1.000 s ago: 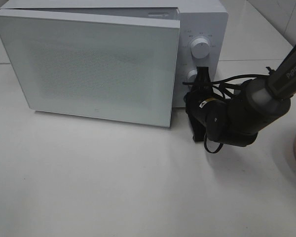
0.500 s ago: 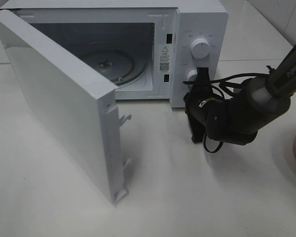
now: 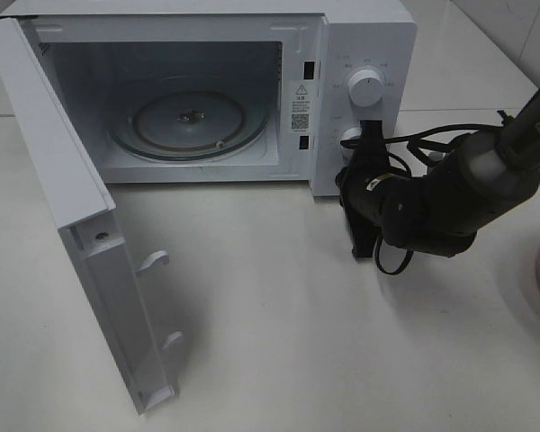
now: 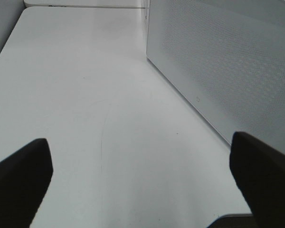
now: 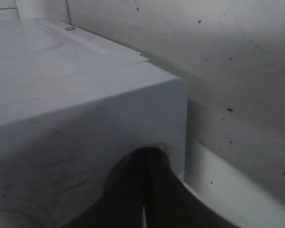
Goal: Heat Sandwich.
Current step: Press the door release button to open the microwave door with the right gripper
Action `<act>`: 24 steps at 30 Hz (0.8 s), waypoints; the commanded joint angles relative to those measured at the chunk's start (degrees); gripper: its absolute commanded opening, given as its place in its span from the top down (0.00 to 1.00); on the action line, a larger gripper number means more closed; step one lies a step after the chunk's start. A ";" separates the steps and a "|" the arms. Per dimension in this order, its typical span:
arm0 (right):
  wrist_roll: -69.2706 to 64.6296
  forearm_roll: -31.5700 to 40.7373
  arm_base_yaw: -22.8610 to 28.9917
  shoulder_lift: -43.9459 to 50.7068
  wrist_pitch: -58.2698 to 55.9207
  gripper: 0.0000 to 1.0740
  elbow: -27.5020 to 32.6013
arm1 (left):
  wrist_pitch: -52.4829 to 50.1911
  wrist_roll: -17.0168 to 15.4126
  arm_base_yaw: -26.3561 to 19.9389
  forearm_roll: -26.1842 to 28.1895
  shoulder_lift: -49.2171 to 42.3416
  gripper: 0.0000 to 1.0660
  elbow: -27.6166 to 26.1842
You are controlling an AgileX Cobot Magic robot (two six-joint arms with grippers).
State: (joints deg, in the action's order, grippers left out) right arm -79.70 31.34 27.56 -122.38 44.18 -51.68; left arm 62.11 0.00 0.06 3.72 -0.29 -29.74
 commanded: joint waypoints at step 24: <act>1.43 -4.53 -1.43 11.86 -2.64 0.98 9.97 | -0.80 0.40 0.06 0.17 -0.97 0.10 0.11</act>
State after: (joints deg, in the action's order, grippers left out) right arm -79.58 26.99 26.36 -112.01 41.94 -42.11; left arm 62.11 0.00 0.06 3.72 -0.29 -29.74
